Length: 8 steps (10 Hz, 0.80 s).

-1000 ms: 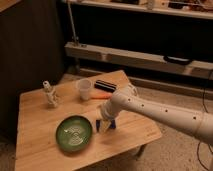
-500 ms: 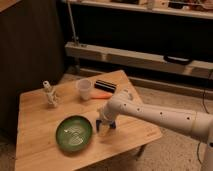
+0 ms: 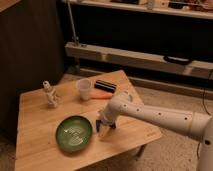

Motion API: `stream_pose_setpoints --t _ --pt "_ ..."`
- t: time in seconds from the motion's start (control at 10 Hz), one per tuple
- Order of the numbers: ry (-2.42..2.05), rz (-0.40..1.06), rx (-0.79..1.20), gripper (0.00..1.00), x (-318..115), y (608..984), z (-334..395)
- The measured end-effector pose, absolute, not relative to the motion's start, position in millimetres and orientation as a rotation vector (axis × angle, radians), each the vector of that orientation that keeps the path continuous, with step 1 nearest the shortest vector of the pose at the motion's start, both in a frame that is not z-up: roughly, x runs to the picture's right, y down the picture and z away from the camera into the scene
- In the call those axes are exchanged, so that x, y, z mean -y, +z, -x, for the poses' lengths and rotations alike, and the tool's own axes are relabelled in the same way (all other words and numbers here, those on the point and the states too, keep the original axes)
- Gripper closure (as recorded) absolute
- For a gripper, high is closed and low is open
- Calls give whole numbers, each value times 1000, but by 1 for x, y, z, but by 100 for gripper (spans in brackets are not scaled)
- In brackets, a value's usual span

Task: Place the white sponge in the ceramic cup

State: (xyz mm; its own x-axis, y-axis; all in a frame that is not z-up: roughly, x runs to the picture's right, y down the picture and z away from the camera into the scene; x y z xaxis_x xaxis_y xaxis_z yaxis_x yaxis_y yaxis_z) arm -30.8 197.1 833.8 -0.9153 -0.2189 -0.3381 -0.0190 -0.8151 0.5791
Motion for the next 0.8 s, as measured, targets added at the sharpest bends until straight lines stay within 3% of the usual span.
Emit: stream_pose_setpoints --t 0.1,0.8 --pt "-2828 -600 917 22 -199 835 30" --pt "-2794 -606 909 95 -199 831 29"
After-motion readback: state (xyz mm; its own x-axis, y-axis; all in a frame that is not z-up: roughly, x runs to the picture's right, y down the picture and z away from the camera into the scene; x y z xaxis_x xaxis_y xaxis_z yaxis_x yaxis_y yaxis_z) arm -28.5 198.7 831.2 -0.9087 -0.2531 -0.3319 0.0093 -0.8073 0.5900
